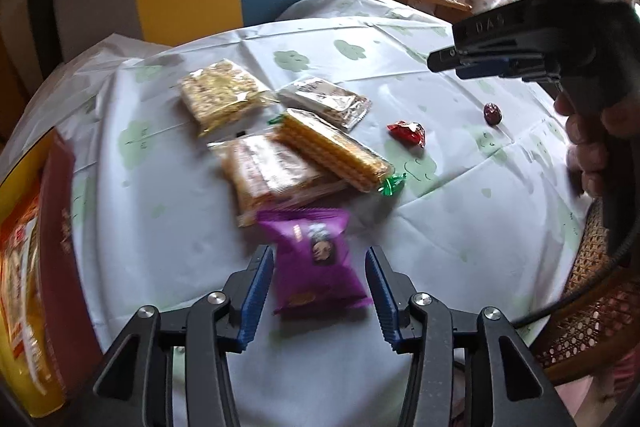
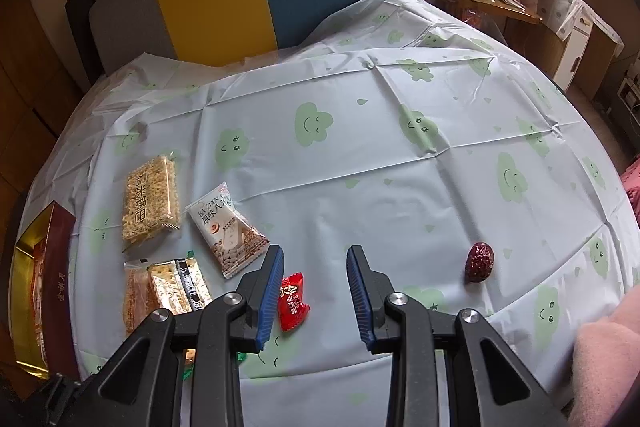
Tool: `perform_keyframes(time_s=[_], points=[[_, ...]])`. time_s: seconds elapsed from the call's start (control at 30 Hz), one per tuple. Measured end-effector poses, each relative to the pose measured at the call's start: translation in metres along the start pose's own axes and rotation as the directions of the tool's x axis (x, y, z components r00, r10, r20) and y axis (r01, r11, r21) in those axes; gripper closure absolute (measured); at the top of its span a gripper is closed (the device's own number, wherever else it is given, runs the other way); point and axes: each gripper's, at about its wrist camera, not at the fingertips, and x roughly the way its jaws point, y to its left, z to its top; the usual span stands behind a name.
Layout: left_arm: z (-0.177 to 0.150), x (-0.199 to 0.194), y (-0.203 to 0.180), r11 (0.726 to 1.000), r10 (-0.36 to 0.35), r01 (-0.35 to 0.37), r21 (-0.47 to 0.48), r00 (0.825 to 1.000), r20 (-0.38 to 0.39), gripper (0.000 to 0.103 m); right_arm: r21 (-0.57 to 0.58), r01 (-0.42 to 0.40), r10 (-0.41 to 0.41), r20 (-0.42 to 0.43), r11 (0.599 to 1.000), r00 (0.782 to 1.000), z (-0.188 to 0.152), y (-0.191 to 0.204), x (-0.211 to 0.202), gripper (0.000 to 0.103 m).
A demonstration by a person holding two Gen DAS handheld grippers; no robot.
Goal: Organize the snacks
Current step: 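Reach the left gripper to the purple snack bag and grasp it, then hold the purple bag in the left gripper while right grasps the rice-cracker block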
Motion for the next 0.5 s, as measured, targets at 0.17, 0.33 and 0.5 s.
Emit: perform_keyframes(time_s=[0.17, 0.33, 0.5], points=[[-0.008, 0.014, 0.005, 1.0, -0.009, 0.009, -0.013, 1.0, -0.004, 0.063, -0.003, -0.022, 0.022, -0.014, 1.0, 1.0, 0.0, 0.001, 0.003, 0.07], [-0.027, 0.0, 0.023, 0.999, 0.0, 0.001, -0.042, 0.999, 0.032, 0.064, -0.058, -0.077, 0.074, -0.047, 0.995, 0.996, -0.003, 0.015, 0.008, 0.07], [-0.047, -0.009, 0.047, 0.994, 0.021, -0.015, -0.104, 0.998, 0.056, 0.063, -0.138, -0.085, 0.075, -0.076, 0.987, 0.994, -0.009, 0.031, 0.013, 0.07]])
